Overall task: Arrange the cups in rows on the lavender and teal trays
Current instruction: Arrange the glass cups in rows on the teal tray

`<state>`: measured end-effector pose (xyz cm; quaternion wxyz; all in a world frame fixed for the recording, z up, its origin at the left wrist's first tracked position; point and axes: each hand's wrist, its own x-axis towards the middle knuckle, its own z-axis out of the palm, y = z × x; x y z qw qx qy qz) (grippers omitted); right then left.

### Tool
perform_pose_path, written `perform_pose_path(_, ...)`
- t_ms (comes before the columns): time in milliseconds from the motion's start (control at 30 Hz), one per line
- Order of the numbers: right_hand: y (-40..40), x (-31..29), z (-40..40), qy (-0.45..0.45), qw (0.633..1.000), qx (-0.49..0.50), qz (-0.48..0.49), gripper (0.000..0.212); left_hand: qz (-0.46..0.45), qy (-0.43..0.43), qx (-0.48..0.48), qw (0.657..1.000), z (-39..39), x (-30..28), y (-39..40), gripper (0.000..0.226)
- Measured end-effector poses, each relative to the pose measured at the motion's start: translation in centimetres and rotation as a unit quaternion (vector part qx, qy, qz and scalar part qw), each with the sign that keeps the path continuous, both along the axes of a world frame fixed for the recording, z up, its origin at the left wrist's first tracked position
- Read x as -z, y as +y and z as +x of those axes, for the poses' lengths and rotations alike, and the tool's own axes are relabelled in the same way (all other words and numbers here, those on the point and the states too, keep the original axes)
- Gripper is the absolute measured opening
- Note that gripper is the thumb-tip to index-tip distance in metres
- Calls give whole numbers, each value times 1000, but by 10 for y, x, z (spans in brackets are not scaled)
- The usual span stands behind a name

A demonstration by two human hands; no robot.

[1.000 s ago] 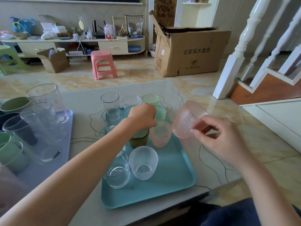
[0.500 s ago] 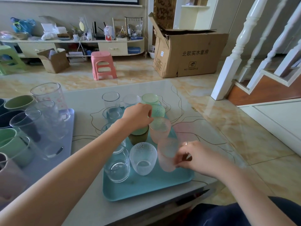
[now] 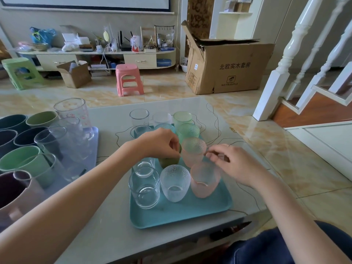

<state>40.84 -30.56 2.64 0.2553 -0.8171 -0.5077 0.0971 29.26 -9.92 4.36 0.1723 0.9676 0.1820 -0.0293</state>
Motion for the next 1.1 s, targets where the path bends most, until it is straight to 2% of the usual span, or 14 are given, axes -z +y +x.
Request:
perform_pose_path(67,12,3,4,-44,998,48,-16,24,62,-32,-36,997,-4,1,0,5)
perform_pose_path(167,27,9,11,-99,989,87,-61,26,89,-17,-49,995,-7,4,1,21)
perform_pose_path(267,35,14,17,-106,985,93,-98,29,93,41,-35,994,-10,7,-4,32)
perform_pose_path(433,42,19,16,-104,987,77,-95,16,95,46,-26,994,-6,7,-9,37)
perform_pose_path(700,43,16,11,-113,988,65,-87,12,94,53,-22,994,-7,9,-11,35)
perform_pose_path(833,42,12,9,-80,992,60,-74,27,58,44,-22,997,-8,10,-9,36)
perform_pose_path(967,32,2,8,-73,993,73,-52,14,47,-28,-45,997,-14,10,-8,24)
perform_pose_path(1000,28,1,8,-62,994,72,-57,18,42,-37,-40,998,-16,9,-8,20)
perform_pose_path(1100,20,2,10,-13,992,60,-108,23,5,-14,-2,1000,-21,9,-10,9)
